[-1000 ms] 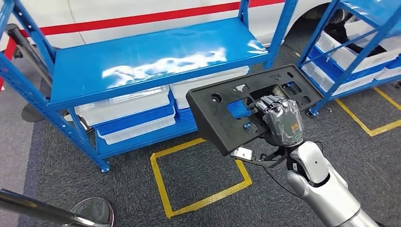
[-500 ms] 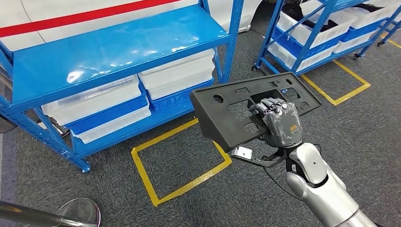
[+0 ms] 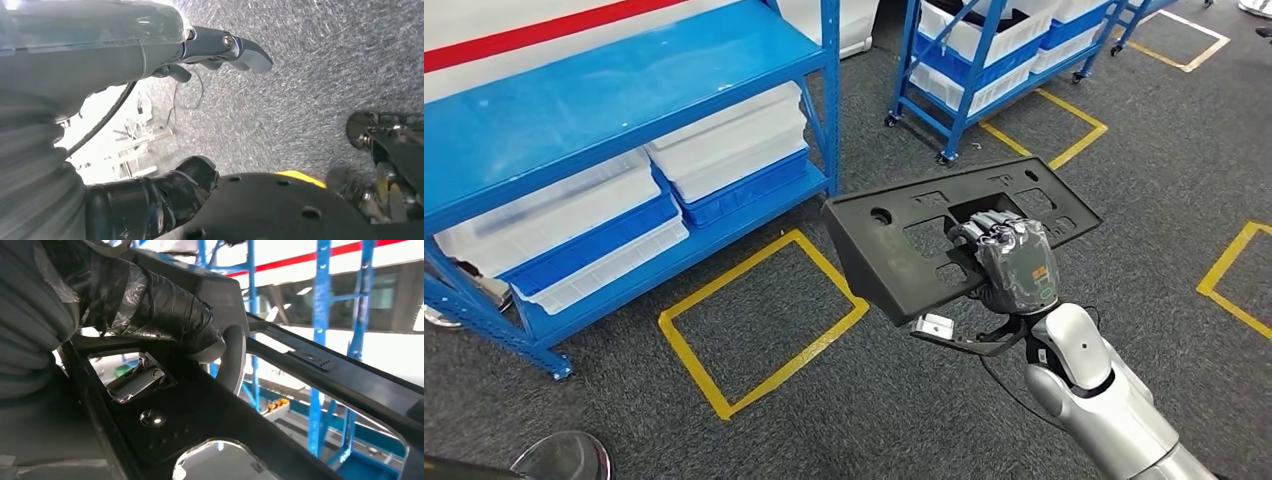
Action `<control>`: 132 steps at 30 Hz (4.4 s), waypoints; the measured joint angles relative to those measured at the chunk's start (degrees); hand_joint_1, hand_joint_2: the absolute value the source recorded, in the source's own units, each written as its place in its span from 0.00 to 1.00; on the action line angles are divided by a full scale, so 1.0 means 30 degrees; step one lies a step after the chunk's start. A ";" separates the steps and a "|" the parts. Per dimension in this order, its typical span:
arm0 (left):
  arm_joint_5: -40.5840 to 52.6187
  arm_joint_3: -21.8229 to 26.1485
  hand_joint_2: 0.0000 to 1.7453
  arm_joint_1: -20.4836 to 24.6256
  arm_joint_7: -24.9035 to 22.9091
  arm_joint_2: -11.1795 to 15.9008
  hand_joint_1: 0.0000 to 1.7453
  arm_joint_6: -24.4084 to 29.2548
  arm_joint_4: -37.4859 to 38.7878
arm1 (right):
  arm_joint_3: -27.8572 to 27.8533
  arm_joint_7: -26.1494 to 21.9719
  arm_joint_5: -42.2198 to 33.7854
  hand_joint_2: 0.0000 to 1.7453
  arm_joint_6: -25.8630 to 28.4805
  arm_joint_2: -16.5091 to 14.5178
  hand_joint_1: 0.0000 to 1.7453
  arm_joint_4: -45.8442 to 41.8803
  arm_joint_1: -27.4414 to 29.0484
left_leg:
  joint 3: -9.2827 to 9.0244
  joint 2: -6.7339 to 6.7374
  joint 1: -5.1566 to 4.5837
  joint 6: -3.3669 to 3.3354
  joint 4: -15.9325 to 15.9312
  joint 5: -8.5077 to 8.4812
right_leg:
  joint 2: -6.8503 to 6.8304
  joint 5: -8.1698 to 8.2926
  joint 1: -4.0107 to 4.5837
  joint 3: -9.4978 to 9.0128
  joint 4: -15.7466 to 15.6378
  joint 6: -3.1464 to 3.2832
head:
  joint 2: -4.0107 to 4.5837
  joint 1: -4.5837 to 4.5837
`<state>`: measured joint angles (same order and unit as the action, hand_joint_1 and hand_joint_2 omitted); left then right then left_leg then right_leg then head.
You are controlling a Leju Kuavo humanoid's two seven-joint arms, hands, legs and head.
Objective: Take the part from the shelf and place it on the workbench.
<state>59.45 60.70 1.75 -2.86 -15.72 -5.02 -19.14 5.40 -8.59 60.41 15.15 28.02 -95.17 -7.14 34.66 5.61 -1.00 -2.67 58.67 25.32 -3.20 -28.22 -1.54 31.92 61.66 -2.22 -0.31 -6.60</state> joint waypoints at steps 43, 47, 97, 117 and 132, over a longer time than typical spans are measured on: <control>-0.0501 0.0501 1.00 0.0501 0.2827 -0.0031 0.00 -0.0732 0.0184 | 0.0371 0.0958 0.0381 1.00 -0.1217 0.0572 1.00 -0.1472 -0.1366 | 0.0336 -0.2027 0.0213 0.0463 0.3502 0.2146 | 0.1958 0.0648 0.0406 0.0926 -0.0676 0.1399 | 0.0002 -0.0013; -0.0503 0.0526 1.00 0.0528 0.2832 0.0022 0.00 -0.0736 0.0224 | 0.0371 0.0962 0.0381 1.00 -0.1222 0.0617 1.00 -0.1572 -0.1409 | -0.1546 -0.3153 0.0238 0.0174 0.0165 0.1257 | 0.2695 0.0919 0.0353 0.1274 -0.0521 0.1045 | 0.0002 -0.0014; 0.0242 0.1040 1.00 0.0151 0.0838 0.0215 0.00 -0.0206 0.0016 | -0.0406 0.1017 0.0119 1.00 -0.1531 0.0399 1.00 -0.0776 0.0222 | -0.1085 -0.0576 0.0475 0.0897 0.0717 0.1895 | 0.0908 0.0616 0.0052 0.1093 -0.0567 0.0914 | 0.0002 -0.0027; 0.0131 0.1554 1.00 0.0425 0.2149 0.0559 0.00 -0.0579 0.0386 | 0.0397 0.3038 0.3870 1.00 -0.2222 0.0066 1.00 -0.4186 0.0418 | -0.1564 -0.1209 0.0360 -0.0090 -0.1189 0.0454 | 0.1220 -0.1066 0.0055 0.3581 0.3829 0.0252 | 0.0002 -0.0049; 0.0189 0.1652 1.00 0.0553 0.2463 0.0648 0.00 -0.0767 0.0550 | -0.0492 0.2491 0.2133 1.00 -0.2213 0.0634 1.00 -0.4453 -0.0278 | 0.1177 -0.1693 0.0489 0.0784 0.5379 0.3828 | 0.1703 0.0715 0.0241 0.1371 -0.0494 0.1107 | 0.0002 -0.0029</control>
<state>60.02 65.66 3.41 4.52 -13.77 -7.32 -17.49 3.92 -1.12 66.81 8.51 29.92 -108.53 -7.97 38.19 0.53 0.47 -0.32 74.81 36.80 1.91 -26.07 -0.82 36.03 60.18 1.10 -0.31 -6.68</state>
